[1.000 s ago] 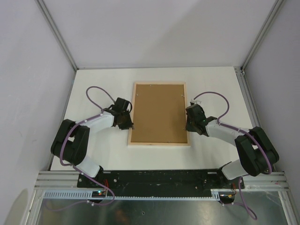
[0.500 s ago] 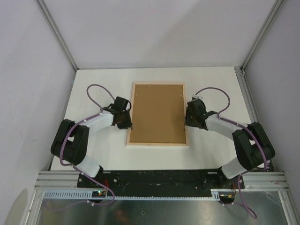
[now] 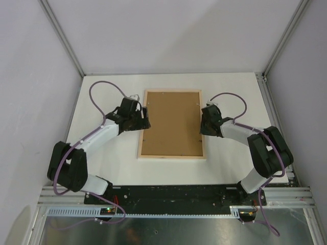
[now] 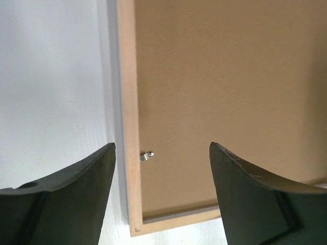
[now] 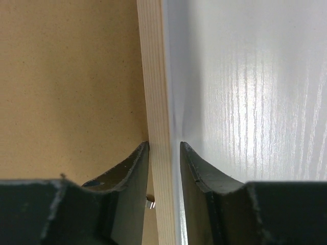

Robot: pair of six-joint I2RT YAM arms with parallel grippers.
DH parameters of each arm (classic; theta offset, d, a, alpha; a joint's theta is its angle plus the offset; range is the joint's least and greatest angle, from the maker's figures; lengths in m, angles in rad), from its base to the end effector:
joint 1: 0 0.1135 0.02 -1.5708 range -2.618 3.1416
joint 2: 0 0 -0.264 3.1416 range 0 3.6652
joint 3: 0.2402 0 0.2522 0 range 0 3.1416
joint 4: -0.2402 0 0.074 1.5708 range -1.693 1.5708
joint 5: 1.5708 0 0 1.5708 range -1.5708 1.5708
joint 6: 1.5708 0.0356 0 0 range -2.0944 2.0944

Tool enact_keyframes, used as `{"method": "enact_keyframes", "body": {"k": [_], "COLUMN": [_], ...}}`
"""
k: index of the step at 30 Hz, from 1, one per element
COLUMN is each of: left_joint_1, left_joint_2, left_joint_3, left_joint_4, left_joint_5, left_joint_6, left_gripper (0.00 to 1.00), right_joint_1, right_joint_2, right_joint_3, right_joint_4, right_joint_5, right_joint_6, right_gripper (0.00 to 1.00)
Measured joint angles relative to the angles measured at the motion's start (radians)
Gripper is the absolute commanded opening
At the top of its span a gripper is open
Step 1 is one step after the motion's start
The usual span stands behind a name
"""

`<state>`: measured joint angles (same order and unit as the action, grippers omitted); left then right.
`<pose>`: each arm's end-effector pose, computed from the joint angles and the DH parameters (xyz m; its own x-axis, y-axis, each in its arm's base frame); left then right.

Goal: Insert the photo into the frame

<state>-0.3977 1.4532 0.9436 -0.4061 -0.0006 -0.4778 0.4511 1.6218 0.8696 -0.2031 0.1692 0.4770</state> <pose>0.2756 -0.1157 0.2216 -0.8272 -0.1513 -0.5412 0.0075 0.9601 -0.2797 0.2873 0.1325 0.1645 -0.8099 0.1105 -0.5760 0.0333 0.9892 0.1429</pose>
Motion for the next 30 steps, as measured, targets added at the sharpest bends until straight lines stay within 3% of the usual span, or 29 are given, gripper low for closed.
{"method": "enact_keyframes", "body": {"k": [4,6,8,18,22,30], "left_joint_1": [-0.095,-0.184,-0.286,-0.814,-0.951,-1.112], "left_joint_2": [-0.060,-0.080,-0.096,-0.152,-0.128,0.016], "left_joint_3": [0.028,0.047,0.055,-0.059,-0.124,-0.139], "left_joint_4": [0.000,0.004,0.024,0.204,0.263,0.409], "left_joint_5": [-0.060,-0.107,-0.156,-0.442,-0.519,-0.615], "left_joint_6": [0.046,0.077,0.114,0.357,0.418,0.552], "left_gripper": [0.84,0.85,0.87,0.90,0.94,0.97], "right_joint_1": [0.011,0.014,0.017,0.014,0.013,0.019], "right_joint_2": [0.007,0.007,0.008,0.005,-0.017,-0.045], "right_joint_3": [0.008,0.009,0.010,0.051,0.081,0.170], "right_joint_4": [0.002,0.003,0.002,-0.093,-0.162,-0.283], "right_joint_5": [0.000,0.003,0.003,-0.001,0.003,0.026], "right_joint_6": [-0.001,-0.005,-0.011,-0.016,-0.022,-0.043], "right_gripper": [0.19,0.06,0.02,0.00,0.00,0.00]}}
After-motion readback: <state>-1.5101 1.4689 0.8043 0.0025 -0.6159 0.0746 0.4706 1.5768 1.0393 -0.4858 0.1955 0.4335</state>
